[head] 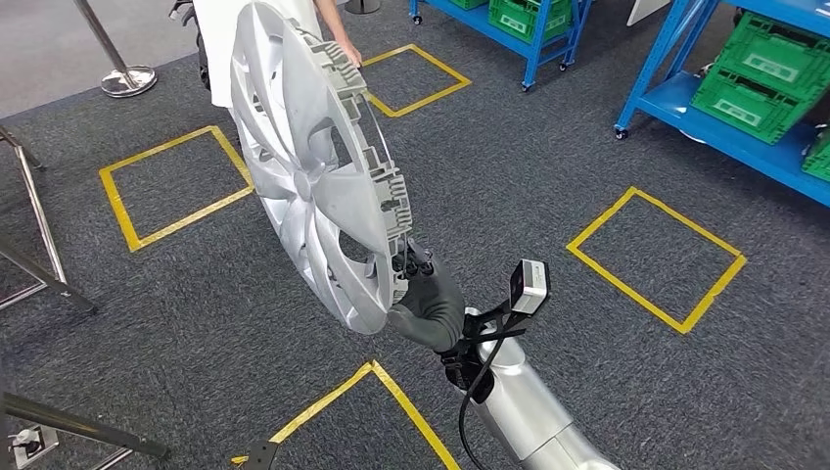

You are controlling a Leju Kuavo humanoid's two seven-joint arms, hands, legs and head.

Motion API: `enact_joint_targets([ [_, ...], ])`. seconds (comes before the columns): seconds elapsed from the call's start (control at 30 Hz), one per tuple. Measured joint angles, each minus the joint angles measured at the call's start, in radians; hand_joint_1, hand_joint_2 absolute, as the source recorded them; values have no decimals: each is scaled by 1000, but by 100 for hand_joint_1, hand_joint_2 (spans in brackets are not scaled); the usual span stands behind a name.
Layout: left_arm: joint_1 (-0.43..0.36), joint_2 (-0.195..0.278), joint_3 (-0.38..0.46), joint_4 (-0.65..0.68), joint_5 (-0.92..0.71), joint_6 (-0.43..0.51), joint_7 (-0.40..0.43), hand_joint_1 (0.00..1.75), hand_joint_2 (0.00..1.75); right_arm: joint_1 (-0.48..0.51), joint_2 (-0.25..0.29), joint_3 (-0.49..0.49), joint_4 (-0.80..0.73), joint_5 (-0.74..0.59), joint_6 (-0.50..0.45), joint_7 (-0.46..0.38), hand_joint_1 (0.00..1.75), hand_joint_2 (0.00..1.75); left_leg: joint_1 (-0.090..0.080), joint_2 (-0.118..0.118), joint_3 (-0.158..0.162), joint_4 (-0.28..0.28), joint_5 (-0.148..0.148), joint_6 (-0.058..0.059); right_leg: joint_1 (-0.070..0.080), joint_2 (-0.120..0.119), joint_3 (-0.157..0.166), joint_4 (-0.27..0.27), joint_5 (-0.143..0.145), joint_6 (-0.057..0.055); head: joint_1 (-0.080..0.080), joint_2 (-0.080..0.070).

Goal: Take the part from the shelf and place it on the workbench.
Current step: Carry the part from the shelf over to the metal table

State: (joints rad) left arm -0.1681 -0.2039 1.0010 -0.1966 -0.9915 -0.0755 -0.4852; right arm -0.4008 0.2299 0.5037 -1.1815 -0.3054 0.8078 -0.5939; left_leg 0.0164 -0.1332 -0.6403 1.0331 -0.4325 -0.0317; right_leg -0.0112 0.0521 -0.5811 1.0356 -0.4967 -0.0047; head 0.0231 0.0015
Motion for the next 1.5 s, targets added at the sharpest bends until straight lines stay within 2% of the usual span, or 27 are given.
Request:
enact_joint_targets([
  [0.07,1,0,0,0,0,0,0,0,175,-1,4,1,1,0,0,-1,175,175,-3,46,-25,49,-30,-7,-3,-25,7,-10,6,-13,-7,0],
  [0.13,-1,0,0,0,0,0,-1,0,175,-2,6,1,2,0,0,-1,175,175,-5,104,-83,172,-91,-12,0,-52,8,-12,6,-20,-15,0],
  [0.2,-1,0,0,0,1,0,-1,0,175,0,6,1,5,1,0,0,175,175,-3,123,-128,268,-122,-15,3,-80,8,-11,3,-22,-16,0],
  [0.23,0,0,0,0,1,0,-1,0,175,1,6,1,6,1,0,1,175,175,-2,127,-125,265,-111,-16,3,-93,8,-11,2,-22,-17,0],
  [0.27,1,0,0,0,1,0,-1,0,175,1,6,1,6,1,0,2,175,175,-1,133,-101,222,-84,-17,3,-104,9,-9,0,-20,-17,0],
  [0.33,0,0,0,0,2,0,-2,0,175,-1,6,2,6,1,0,2,175,175,-4,164,-25,86,-29,-13,6,-125,12,-6,-7,-13,-19,0],
  [0.4,-1,-1,0,0,3,0,-4,0,175,-4,6,2,6,0,0,3,175,175,-10,185,14,10,-12,0,11,-139,14,-2,-12,-4,-17,0],
  [0.5,1,-1,0,0,4,0,-5,0,175,-6,7,4,6,0,0,4,175,175,-12,164,10,4,-12,20,11,-154,16,-1,-18,11,-14,0],
  [0.53,2,-1,0,0,4,0,-5,0,175,-7,8,5,6,0,0,4,175,175,-11,154,10,2,-10,26,9,-142,12,10,-27,17,-13,0],
  [0.6,0,-1,0,0,5,0,-6,0,175,-8,9,5,6,-1,0,4,175,175,-7,136,11,-1,-7,37,4,-95,-24,90,-73,26,-10,0],
  [0.67,-2,-2,0,0,6,0,-6,0,175,-7,8,6,8,-1,0,4,175,175,-8,115,10,0,-7,42,3,-62,-91,225,-130,28,-6,0],
  [0.7,-1,-2,0,0,8,0,-6,0,175,-6,7,6,10,-1,0,5,175,175,-8,103,10,1,-7,42,3,-57,-117,271,-140,28,-4,0],
  [0.73,-1,-2,0,0,9,0,-6,0,175,-5,6,6,11,-1,0,5,175,175,-8,89,9,2,-6,42,4,-55,-128,282,-131,26,-4,0],
  [0.77,0,-2,0,0,11,0,-6,0,175,-5,6,6,13,-2,0,5,175,175,-8,76,9,3,-6,42,3,-53,-118,253,-103,24,-3,0],
  [0.8,0,-2,0,0,12,0,-6,0,175,-6,6,6,13,-2,0,6,175,175,-8,63,9,5,-6,40,2,-45,-90,190,-64,21,-3,0],
  [0.87,0,-3,0,0,13,0,-6,0,175,-9,6,6,14,-2,1,6,175,175,-8,40,7,9,-4,33,0,-14,-32,62,-14,16,-2,0],
  [0.93,-1,-4,0,0,13,0,-7,0,175,-12,6,6,15,-2,1,7,175,175,-7,24,1,7,0,20,3,1,-12,14,-5,10,-2,0],
  [1.0,2,-4,0,0,13,0,-7,0,175,-13,8,7,16,-2,1,7,175,175,-4,13,-3,2,5,6,5,-16,-10,8,2,-3,-1,0],
  [1.07,4,-3,0,0,13,0,-7,0,175,-16,13,9,16,-2,1,7,175,175,-6,42,-18,30,-14,-3,3,-34,-5,-1,9,-17,-6,0],
  [1.13,2,-3,0,0,13,0,-8,0,175,-18,15,13,16,-4,1,7,175,175,-9,95,-64,132,-72,-8,4,-54,-2,-6,11,-26,-13,0],
  [1.17,1,-3,0,0,13,0,-8,0,175,-18,15,15,18,-4,1,7,175,175,-8,111,-95,201,-104,-11,6,-66,-2,-6,10,-28,-16,0],
  [1.23,2,-3,0,1,13,-2,-7,0,175,-18,15,18,23,-5,1,10,175,175,-7,123,-128,279,-126,-14,7,-90,-2,-5,8,-29,-16,0],
  [1.27,3,-3,0,1,13,-2,-7,0,175,-17,15,20,25,-6,1,11,175,175,-6,126,-117,263,-111,-15,8,-102,-2,-5,7,-29,-16,0],
  [1.33,4,-3,0,1,13,-3,-7,0,175,-18,15,23,26,-8,1,14,175,175,-7,150,-46,134,-53,-13,8,-123,1,-3,3,-25,-17,0],
  [1.4,4,-4,0,1,14,-3,-8,0,175,-20,17,24,26,-9,1,16,175,175,-13,178,14,24,-21,-1,14,-141,3,0,-3,-16,-17,0],
  [1.43,5,-4,0,1,15,-3,-9,0,175,-20,17,25,27,-9,1,18,175,175,-16,184,23,4,-20,6,16,-148,4,1,-5,-11,-16,0],
  [1.5,7,-6,0,1,16,-3,-9,0,175,-21,20,29,28,-9,1,21,175,175,-19,165,22,1,-18,20,17,-162,6,0,-7,-1,-14,0],
])
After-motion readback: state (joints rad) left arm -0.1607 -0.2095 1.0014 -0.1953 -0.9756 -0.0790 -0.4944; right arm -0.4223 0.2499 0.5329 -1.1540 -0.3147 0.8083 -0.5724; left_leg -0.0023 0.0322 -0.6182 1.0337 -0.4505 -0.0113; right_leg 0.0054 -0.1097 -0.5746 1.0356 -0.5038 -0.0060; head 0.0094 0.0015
